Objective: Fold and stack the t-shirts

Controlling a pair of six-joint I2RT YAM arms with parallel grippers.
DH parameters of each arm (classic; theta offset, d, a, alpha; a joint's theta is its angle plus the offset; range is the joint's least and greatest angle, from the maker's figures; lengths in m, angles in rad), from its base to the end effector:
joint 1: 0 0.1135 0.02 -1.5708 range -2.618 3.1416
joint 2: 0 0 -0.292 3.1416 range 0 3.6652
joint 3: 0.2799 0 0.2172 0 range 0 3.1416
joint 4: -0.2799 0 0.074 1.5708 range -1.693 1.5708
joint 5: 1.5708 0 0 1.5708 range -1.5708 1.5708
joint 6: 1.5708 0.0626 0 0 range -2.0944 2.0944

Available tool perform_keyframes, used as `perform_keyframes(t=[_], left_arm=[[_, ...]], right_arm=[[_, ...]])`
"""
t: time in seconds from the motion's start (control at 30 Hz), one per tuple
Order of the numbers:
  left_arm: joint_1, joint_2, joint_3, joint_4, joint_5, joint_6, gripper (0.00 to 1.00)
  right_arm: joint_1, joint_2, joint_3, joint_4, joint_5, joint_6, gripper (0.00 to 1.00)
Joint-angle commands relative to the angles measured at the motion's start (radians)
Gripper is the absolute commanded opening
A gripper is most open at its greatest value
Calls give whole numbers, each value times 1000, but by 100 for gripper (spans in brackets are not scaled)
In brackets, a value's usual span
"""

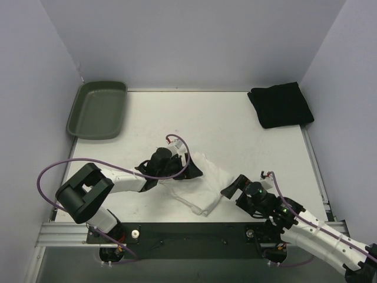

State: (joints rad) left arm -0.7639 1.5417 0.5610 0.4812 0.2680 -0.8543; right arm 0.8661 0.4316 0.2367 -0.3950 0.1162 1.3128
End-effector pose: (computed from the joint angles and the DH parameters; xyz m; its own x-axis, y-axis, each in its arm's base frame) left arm 0.2019 -0.2164 0.2010 -0.8568 -0.1863 -0.4809 0.2875 0.6016 -0.7453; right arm 0.0602 0.0596 0.1783 -0.7632 0.5850 -0.2744 0.1713 0.5926 0.7870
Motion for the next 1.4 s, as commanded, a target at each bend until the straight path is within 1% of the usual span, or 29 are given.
perform_keyframes(t=[0.0, 0.27, 0.47, 0.5, 0.6, 0.83, 1.17, 1.23, 1.3, 1.37], left_arm=[[11, -25, -16, 65, 20, -5, 88], [14, 1, -53, 125, 27, -29, 88], [21, 26, -59, 149, 40, -38, 88], [23, 26, -61, 154, 42, -40, 88], [29, 28, -75, 180, 54, -49, 88], [48, 24, -98, 197, 69, -55, 88], [54, 26, -118, 208, 79, -60, 87], [55, 24, -119, 206, 80, -60, 87], [57, 23, -121, 201, 80, -57, 87], [60, 24, -122, 200, 85, -55, 87]], right_arm=[[36, 70, -27, 155, 29, 55, 100], [93, 156, -77, 266, 60, 121, 100], [126, 228, -131, 386, 69, 195, 100], [129, 237, -161, 465, 72, 203, 100], [132, 277, -215, 592, 77, 235, 100], [145, 407, -252, 734, 85, 278, 100], [182, 673, -240, 949, 123, 304, 99], [185, 722, -240, 970, 134, 296, 96], [183, 745, -206, 979, 155, 295, 95], [183, 776, -194, 992, 175, 283, 90]])
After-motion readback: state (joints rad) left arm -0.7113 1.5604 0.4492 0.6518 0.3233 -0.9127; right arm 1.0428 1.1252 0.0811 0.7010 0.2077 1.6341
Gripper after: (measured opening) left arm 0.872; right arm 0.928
